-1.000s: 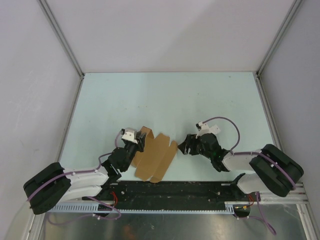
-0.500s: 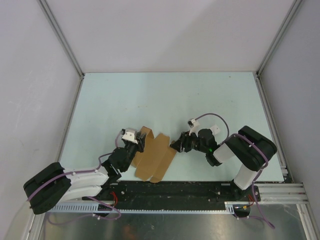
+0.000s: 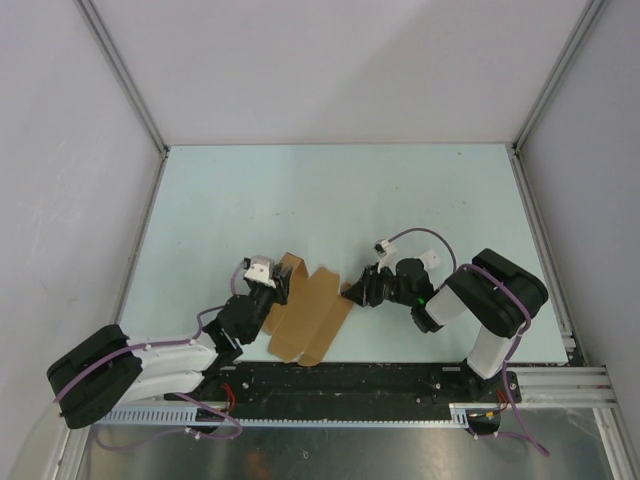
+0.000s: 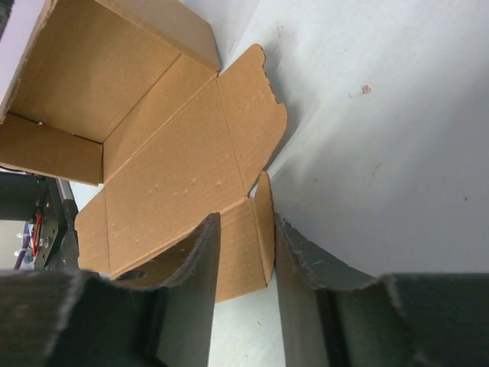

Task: Fold the paper box

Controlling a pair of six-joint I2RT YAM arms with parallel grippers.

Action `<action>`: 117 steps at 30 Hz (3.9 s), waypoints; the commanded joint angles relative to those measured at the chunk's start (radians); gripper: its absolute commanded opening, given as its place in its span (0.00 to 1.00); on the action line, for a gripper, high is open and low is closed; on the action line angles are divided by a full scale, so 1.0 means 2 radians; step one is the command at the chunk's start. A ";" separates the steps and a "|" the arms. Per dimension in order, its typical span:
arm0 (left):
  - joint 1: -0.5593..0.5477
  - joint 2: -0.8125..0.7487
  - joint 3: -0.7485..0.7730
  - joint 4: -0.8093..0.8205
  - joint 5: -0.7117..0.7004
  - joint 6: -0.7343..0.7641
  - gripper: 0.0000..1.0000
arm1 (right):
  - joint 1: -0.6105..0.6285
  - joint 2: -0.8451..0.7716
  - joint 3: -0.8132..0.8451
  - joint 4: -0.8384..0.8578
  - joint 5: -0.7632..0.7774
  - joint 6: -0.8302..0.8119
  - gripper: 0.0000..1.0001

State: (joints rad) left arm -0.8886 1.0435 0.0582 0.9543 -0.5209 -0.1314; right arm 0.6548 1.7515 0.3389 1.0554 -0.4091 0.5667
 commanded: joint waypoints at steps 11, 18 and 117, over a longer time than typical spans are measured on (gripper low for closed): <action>-0.001 -0.012 -0.011 0.008 -0.008 -0.005 0.35 | -0.002 -0.063 0.024 -0.129 0.027 -0.062 0.38; 0.000 -0.015 -0.015 0.008 -0.008 -0.005 0.35 | -0.003 -0.150 0.031 -0.235 0.101 -0.042 0.51; -0.001 -0.141 -0.047 -0.031 -0.010 -0.025 0.36 | 0.081 -0.065 0.069 -0.189 0.153 0.030 0.06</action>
State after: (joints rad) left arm -0.8886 0.7898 0.0559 0.8722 -0.5613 -0.1585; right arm 0.8330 1.7142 0.4538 0.8135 -0.1215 0.7013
